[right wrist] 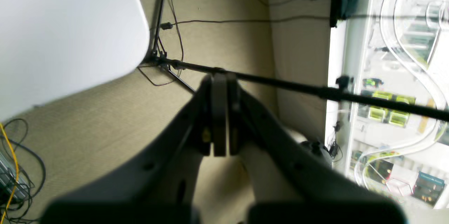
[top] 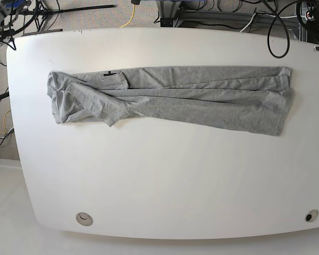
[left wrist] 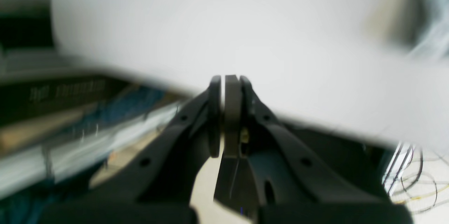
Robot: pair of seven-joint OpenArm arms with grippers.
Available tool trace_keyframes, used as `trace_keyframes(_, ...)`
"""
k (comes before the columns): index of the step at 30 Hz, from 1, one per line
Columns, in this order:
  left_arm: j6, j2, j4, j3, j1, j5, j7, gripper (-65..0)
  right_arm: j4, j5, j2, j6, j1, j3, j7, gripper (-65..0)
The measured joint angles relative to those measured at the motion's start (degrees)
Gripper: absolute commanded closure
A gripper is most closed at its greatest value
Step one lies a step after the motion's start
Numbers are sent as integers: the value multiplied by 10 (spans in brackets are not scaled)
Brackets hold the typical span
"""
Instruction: Fold the T-shirt properly
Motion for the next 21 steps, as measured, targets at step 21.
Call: trace_keyframes(21, -2, 209, -3, 29, 180, 53, -143, -3, -213, -1, -122, 2, -182, 141, 255, 0)
